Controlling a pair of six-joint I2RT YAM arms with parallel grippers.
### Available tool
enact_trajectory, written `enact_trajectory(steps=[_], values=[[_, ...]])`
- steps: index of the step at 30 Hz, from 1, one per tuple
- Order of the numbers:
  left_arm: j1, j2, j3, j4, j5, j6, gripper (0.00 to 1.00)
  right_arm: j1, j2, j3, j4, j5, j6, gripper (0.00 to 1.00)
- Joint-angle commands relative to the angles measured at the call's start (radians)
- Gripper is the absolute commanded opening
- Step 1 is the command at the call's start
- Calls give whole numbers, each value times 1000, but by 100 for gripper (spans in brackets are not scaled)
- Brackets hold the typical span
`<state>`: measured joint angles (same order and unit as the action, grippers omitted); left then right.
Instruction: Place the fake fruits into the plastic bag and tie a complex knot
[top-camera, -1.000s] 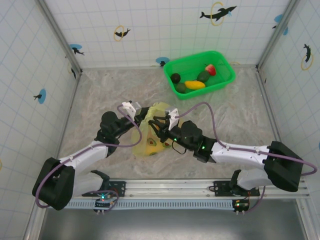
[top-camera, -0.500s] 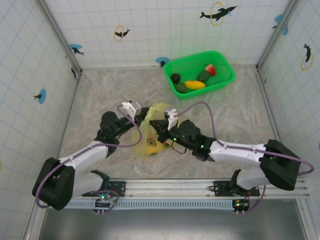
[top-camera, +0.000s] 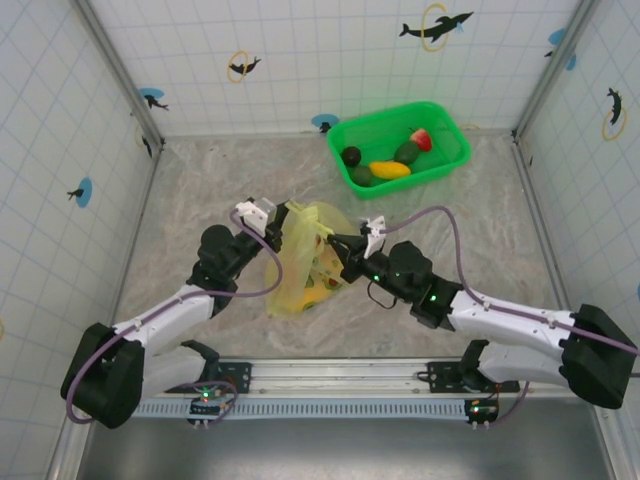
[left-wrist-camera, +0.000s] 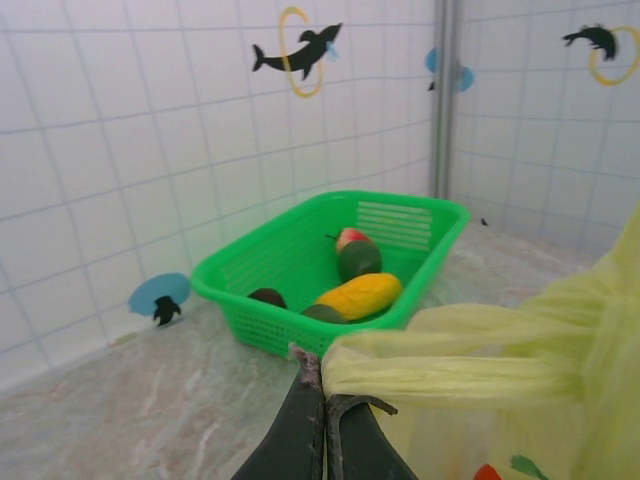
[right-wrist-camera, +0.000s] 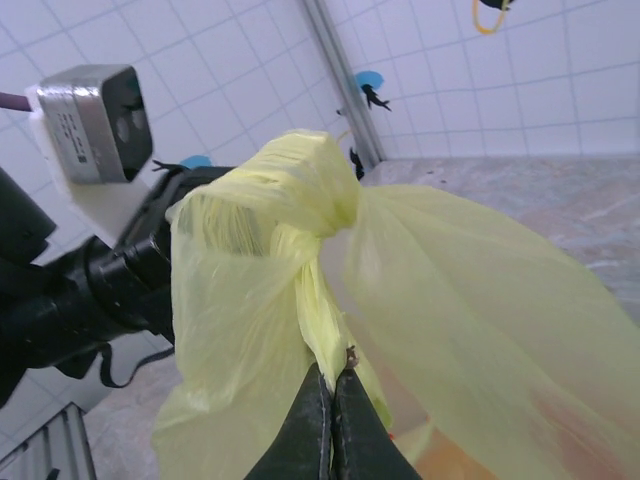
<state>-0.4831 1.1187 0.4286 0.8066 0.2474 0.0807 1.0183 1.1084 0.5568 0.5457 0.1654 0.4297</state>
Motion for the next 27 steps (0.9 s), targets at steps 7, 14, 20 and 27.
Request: enact_trajectory(steps=[7,14,20,27], values=[[5,-10,-13,-23,-320,31,0,-54,-118,-28,-197,144,-35,0],[5,-38,-14,-19,-357,43,0,-121,-167,8,-324,218,-15,0],[5,-95,76,-99,-366,50,0,-176,-192,109,-398,205,-83,0],[4,-124,219,-262,-297,37,0,-252,-158,245,-430,109,-113,0]])
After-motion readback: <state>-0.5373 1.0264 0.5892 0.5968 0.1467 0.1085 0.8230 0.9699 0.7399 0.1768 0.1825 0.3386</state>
